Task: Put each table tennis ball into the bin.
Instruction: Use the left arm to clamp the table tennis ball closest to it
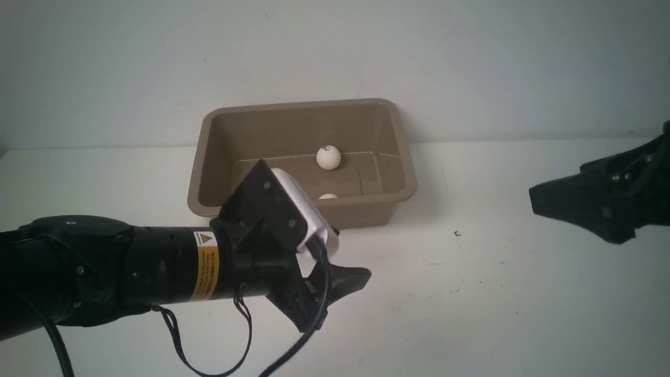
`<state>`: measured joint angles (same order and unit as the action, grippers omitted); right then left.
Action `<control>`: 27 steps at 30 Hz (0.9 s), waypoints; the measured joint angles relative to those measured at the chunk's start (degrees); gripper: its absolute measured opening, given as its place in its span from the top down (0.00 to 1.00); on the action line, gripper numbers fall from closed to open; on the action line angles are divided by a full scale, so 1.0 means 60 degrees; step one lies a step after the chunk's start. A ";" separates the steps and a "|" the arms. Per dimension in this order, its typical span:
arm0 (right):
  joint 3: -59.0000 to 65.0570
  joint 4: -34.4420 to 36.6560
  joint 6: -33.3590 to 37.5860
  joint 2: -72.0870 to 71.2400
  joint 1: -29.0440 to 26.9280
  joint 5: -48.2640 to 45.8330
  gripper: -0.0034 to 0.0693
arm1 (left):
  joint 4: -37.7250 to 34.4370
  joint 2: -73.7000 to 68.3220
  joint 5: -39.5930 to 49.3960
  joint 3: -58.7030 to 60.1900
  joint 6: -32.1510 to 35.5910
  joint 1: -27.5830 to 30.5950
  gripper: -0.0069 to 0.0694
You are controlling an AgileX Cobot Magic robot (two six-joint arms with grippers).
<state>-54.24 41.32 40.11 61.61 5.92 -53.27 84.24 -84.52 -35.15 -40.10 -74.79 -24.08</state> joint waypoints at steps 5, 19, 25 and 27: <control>0.0000 0.0008 0.0000 0.0000 0.0000 0.0007 0.14 | 0.2415 0.0000 0.1189 0.0071 -0.5323 0.0015 0.26; 0.0000 0.0008 0.0000 0.0000 0.0000 0.0023 0.14 | 0.2818 0.0000 0.3079 0.0248 -0.7284 0.1448 0.26; 0.0000 0.0008 0.0000 -0.0002 0.0000 0.0056 0.14 | 0.2629 0.0234 0.1906 0.0248 -0.7300 0.1606 0.26; 0.0000 0.0017 0.0000 -0.0002 0.0000 0.0094 0.14 | 0.2530 0.0279 0.1143 0.0170 -0.6963 0.1606 0.26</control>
<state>-54.24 41.42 40.11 61.60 5.92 -52.70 99.42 -82.84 -28.29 -39.08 -116.57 -14.44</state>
